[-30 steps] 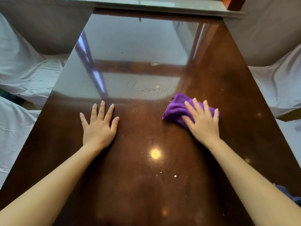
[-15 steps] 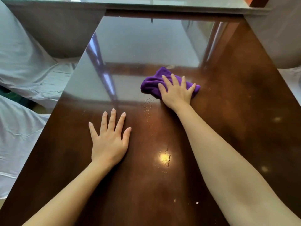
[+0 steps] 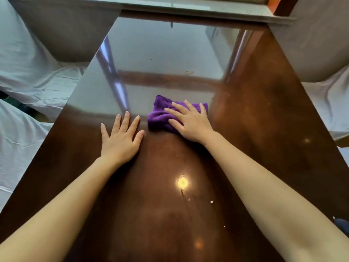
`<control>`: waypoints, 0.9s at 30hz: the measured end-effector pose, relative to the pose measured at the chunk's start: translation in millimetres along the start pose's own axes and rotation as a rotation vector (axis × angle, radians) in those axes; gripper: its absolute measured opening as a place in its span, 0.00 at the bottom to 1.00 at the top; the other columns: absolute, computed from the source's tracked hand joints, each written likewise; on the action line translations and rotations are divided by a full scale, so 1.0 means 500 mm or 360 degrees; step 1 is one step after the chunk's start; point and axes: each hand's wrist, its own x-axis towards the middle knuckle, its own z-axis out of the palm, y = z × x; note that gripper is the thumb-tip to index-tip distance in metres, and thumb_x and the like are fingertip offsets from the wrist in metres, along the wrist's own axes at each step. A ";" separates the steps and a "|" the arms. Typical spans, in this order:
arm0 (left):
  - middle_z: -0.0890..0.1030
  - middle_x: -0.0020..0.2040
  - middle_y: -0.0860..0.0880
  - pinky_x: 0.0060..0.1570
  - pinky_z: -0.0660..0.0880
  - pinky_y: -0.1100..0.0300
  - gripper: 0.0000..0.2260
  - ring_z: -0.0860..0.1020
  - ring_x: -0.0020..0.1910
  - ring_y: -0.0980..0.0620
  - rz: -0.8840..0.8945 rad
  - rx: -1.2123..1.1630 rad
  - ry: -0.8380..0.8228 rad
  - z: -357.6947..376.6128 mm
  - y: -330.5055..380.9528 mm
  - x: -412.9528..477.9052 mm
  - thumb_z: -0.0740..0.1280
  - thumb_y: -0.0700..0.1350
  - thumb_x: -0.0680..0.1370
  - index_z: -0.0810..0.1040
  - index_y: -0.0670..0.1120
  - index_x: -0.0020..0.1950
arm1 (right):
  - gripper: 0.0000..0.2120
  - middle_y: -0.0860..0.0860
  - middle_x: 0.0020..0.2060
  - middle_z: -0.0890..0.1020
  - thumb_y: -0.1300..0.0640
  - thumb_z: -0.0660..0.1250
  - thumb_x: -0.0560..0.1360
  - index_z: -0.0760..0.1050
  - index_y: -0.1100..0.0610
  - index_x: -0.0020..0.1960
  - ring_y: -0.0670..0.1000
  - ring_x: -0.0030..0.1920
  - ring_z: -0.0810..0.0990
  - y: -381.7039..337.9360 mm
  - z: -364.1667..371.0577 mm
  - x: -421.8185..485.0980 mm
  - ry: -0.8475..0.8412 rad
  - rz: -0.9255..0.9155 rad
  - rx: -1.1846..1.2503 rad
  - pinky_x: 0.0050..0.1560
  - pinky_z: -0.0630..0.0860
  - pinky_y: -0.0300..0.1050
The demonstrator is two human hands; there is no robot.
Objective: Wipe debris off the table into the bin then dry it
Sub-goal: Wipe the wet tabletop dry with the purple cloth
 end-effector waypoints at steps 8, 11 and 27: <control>0.46 0.77 0.50 0.72 0.40 0.45 0.25 0.43 0.75 0.50 0.0008 0.0016 0.0074 0.007 -0.016 -0.082 0.45 0.59 0.78 0.48 0.56 0.75 | 0.22 0.44 0.75 0.58 0.39 0.48 0.78 0.54 0.37 0.72 0.55 0.75 0.49 -0.068 0.012 -0.209 -0.0043 -0.0069 -0.0021 0.70 0.40 0.67; 0.47 0.77 0.49 0.72 0.40 0.46 0.26 0.43 0.75 0.50 0.0006 0.0030 0.0087 0.010 -0.014 -0.113 0.46 0.59 0.78 0.48 0.54 0.75 | 0.23 0.44 0.74 0.60 0.38 0.49 0.77 0.56 0.38 0.71 0.56 0.75 0.51 -0.108 0.018 -0.310 -0.0072 -0.0115 -0.0013 0.70 0.42 0.66; 0.48 0.77 0.50 0.72 0.40 0.45 0.26 0.44 0.75 0.52 -0.0007 0.0050 0.0221 0.031 -0.017 -0.178 0.44 0.60 0.77 0.49 0.55 0.74 | 0.14 0.56 0.60 0.79 0.59 0.67 0.74 0.76 0.57 0.60 0.59 0.63 0.73 -0.116 -0.022 -0.315 0.0653 0.0384 0.0604 0.64 0.68 0.57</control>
